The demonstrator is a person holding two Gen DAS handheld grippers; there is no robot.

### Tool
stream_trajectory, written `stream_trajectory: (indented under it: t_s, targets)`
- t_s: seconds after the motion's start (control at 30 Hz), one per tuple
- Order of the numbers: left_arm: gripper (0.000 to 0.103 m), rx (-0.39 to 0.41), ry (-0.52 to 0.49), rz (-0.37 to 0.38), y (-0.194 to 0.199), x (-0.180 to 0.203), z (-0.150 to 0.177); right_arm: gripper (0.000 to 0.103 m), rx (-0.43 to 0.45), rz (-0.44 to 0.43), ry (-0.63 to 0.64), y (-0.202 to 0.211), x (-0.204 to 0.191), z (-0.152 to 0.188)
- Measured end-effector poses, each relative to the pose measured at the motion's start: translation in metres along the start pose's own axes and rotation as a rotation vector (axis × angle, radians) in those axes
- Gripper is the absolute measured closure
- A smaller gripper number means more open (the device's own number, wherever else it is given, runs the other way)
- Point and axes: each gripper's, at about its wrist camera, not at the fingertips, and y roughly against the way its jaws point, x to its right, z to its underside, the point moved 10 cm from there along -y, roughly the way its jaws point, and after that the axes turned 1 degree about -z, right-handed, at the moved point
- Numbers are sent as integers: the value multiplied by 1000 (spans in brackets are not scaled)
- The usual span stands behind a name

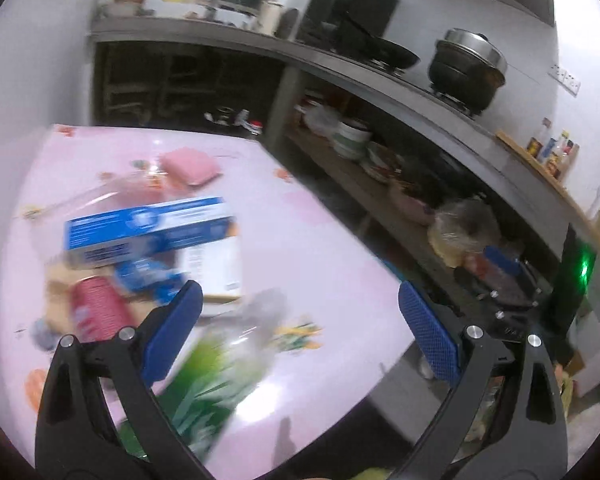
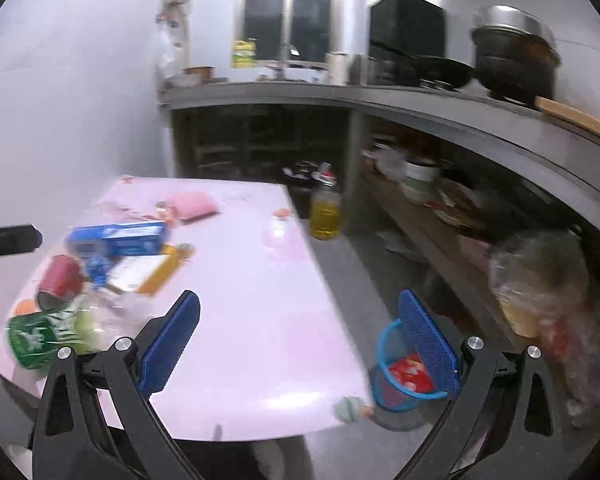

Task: Collect trash
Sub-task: 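Move both open tools back over the table, then grasp the blue candy wrapper with the right tool while the left tool reaches toward a clear wrapper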

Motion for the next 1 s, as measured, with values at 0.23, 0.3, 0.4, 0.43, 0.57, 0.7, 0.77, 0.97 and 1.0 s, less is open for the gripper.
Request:
stream_trajectory:
  t_s: [0.23,0.3,0.4,0.43,0.57,0.7,0.77,0.97,1.0]
  targets:
    - [9,91,15,-122,39,-64,8,7,-87,-187,-20,-27,-51,0]
    - [9,108,39,-148,45,-77,10,7,-105,-235,-48,-36,-62,0]
    - [9,102,79,-179,47,-95,19,7,-149,-318,-106,-51,-79,4]
    - [9,94,87,-187,48,-100,25,7,-175,-350,-126,-57,-86,7]
    - [9,88,104,-211,49,-113,38,7,-247,-432,-157,-73,-112,15]
    - [9,99,117,-215,49,-125,42,14,-258,-491,-133,-77,-134,5]
    - [9,103,120,-215,46,-129,41,20,-268,-541,-91,-80,-153,-5]
    - [9,115,122,-244,38,-139,34,33,-330,-661,166,-105,-215,-21]
    - [9,114,121,-254,36,-142,33,38,-362,-686,208,-113,-226,-18]
